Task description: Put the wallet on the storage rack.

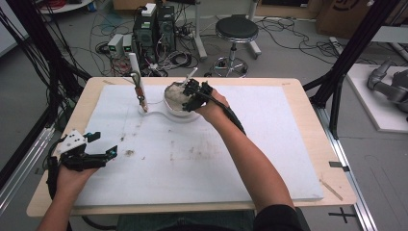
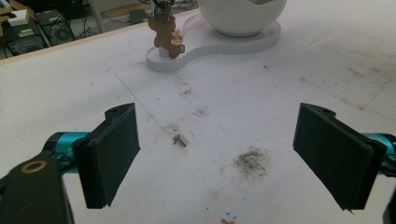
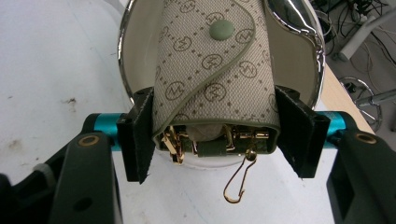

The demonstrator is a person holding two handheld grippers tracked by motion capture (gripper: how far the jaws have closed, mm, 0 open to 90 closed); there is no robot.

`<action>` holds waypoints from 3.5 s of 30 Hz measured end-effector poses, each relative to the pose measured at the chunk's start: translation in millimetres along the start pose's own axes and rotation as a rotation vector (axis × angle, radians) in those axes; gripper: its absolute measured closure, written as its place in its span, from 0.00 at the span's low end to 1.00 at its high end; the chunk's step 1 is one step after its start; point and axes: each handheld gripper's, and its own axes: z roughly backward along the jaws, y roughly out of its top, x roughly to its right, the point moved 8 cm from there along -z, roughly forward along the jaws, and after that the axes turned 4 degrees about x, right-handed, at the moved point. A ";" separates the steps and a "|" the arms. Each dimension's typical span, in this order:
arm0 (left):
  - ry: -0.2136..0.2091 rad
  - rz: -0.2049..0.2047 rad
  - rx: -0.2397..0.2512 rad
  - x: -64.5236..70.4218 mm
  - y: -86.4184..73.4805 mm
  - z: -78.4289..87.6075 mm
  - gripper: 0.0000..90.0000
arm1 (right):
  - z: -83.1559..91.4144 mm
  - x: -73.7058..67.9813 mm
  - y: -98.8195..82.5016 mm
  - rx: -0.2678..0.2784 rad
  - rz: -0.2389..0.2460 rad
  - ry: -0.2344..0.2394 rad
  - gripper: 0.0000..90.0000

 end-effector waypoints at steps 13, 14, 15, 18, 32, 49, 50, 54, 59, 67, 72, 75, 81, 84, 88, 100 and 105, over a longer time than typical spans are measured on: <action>-0.003 -0.004 -0.006 0.0 -0.6 -1.0 0.16 | -15.6 4.5 1.2 -0.020 -0.028 -0.027 0.37; -0.003 -0.004 -0.005 0.0 -0.6 -1.1 0.16 | -15.6 5.5 1.2 -0.017 -0.028 -0.032 0.37; -0.003 -0.004 -0.006 0.1 -0.6 -1.1 0.16 | -14.7 6.0 1.4 -0.014 -0.031 -0.031 0.36; -0.005 -0.003 -0.004 0.7 -0.4 -1.6 0.16 | -10.0 6.9 3.1 0.011 -0.042 -0.026 0.32; -0.031 -0.014 -0.007 5.8 3.0 -12.7 0.16 | 34.2 17.8 -16.9 0.103 -0.110 -0.021 0.26; -0.090 -0.023 -0.003 15.0 12.9 -41.5 0.16 | 96.4 29.9 -78.0 0.246 -0.230 -0.059 0.23; -0.091 -0.025 -0.003 15.2 13.4 -43.0 0.16 | 99.8 30.7 -82.4 0.253 -0.233 -0.064 0.23; -0.102 -0.029 -0.004 17.4 15.4 -48.6 0.16 | 110.0 31.7 -99.6 0.264 -0.246 -0.075 0.23; -0.102 -0.032 0.002 19.3 18.0 -52.8 0.16 | 120.5 31.2 -120.7 0.278 -0.264 -0.084 0.23; -0.101 -0.031 0.009 19.2 19.9 -54.8 0.16 | 130.4 29.1 -155.6 0.309 -0.323 -0.090 0.23; -0.103 -0.030 0.007 19.4 20.0 -56.0 0.16 | 133.5 27.2 -174.8 0.331 -0.360 -0.097 0.23; -0.105 -0.033 0.007 19.9 20.7 -56.9 0.16 | 134.3 25.6 -183.4 0.348 -0.377 -0.100 0.23; -0.111 -0.039 -0.001 23.4 20.2 -59.4 0.16 | 133.1 22.5 -200.4 0.380 -0.416 -0.104 0.23; -0.109 -0.032 0.006 24.1 20.4 -58.4 0.16 | 131.9 21.4 -210.7 0.393 -0.438 -0.109 0.23; -0.113 -0.024 0.011 25.2 20.5 -57.9 0.16 | 130.3 20.8 -226.2 0.406 -0.467 -0.129 0.23; -0.116 -0.026 0.010 26.8 20.3 -57.9 0.16 | 123.5 23.4 -239.9 0.386 -0.495 -0.146 0.23; -0.114 -0.022 0.011 24.9 19.4 -56.7 0.16 | 122.8 23.9 -241.1 0.377 -0.502 -0.154 0.23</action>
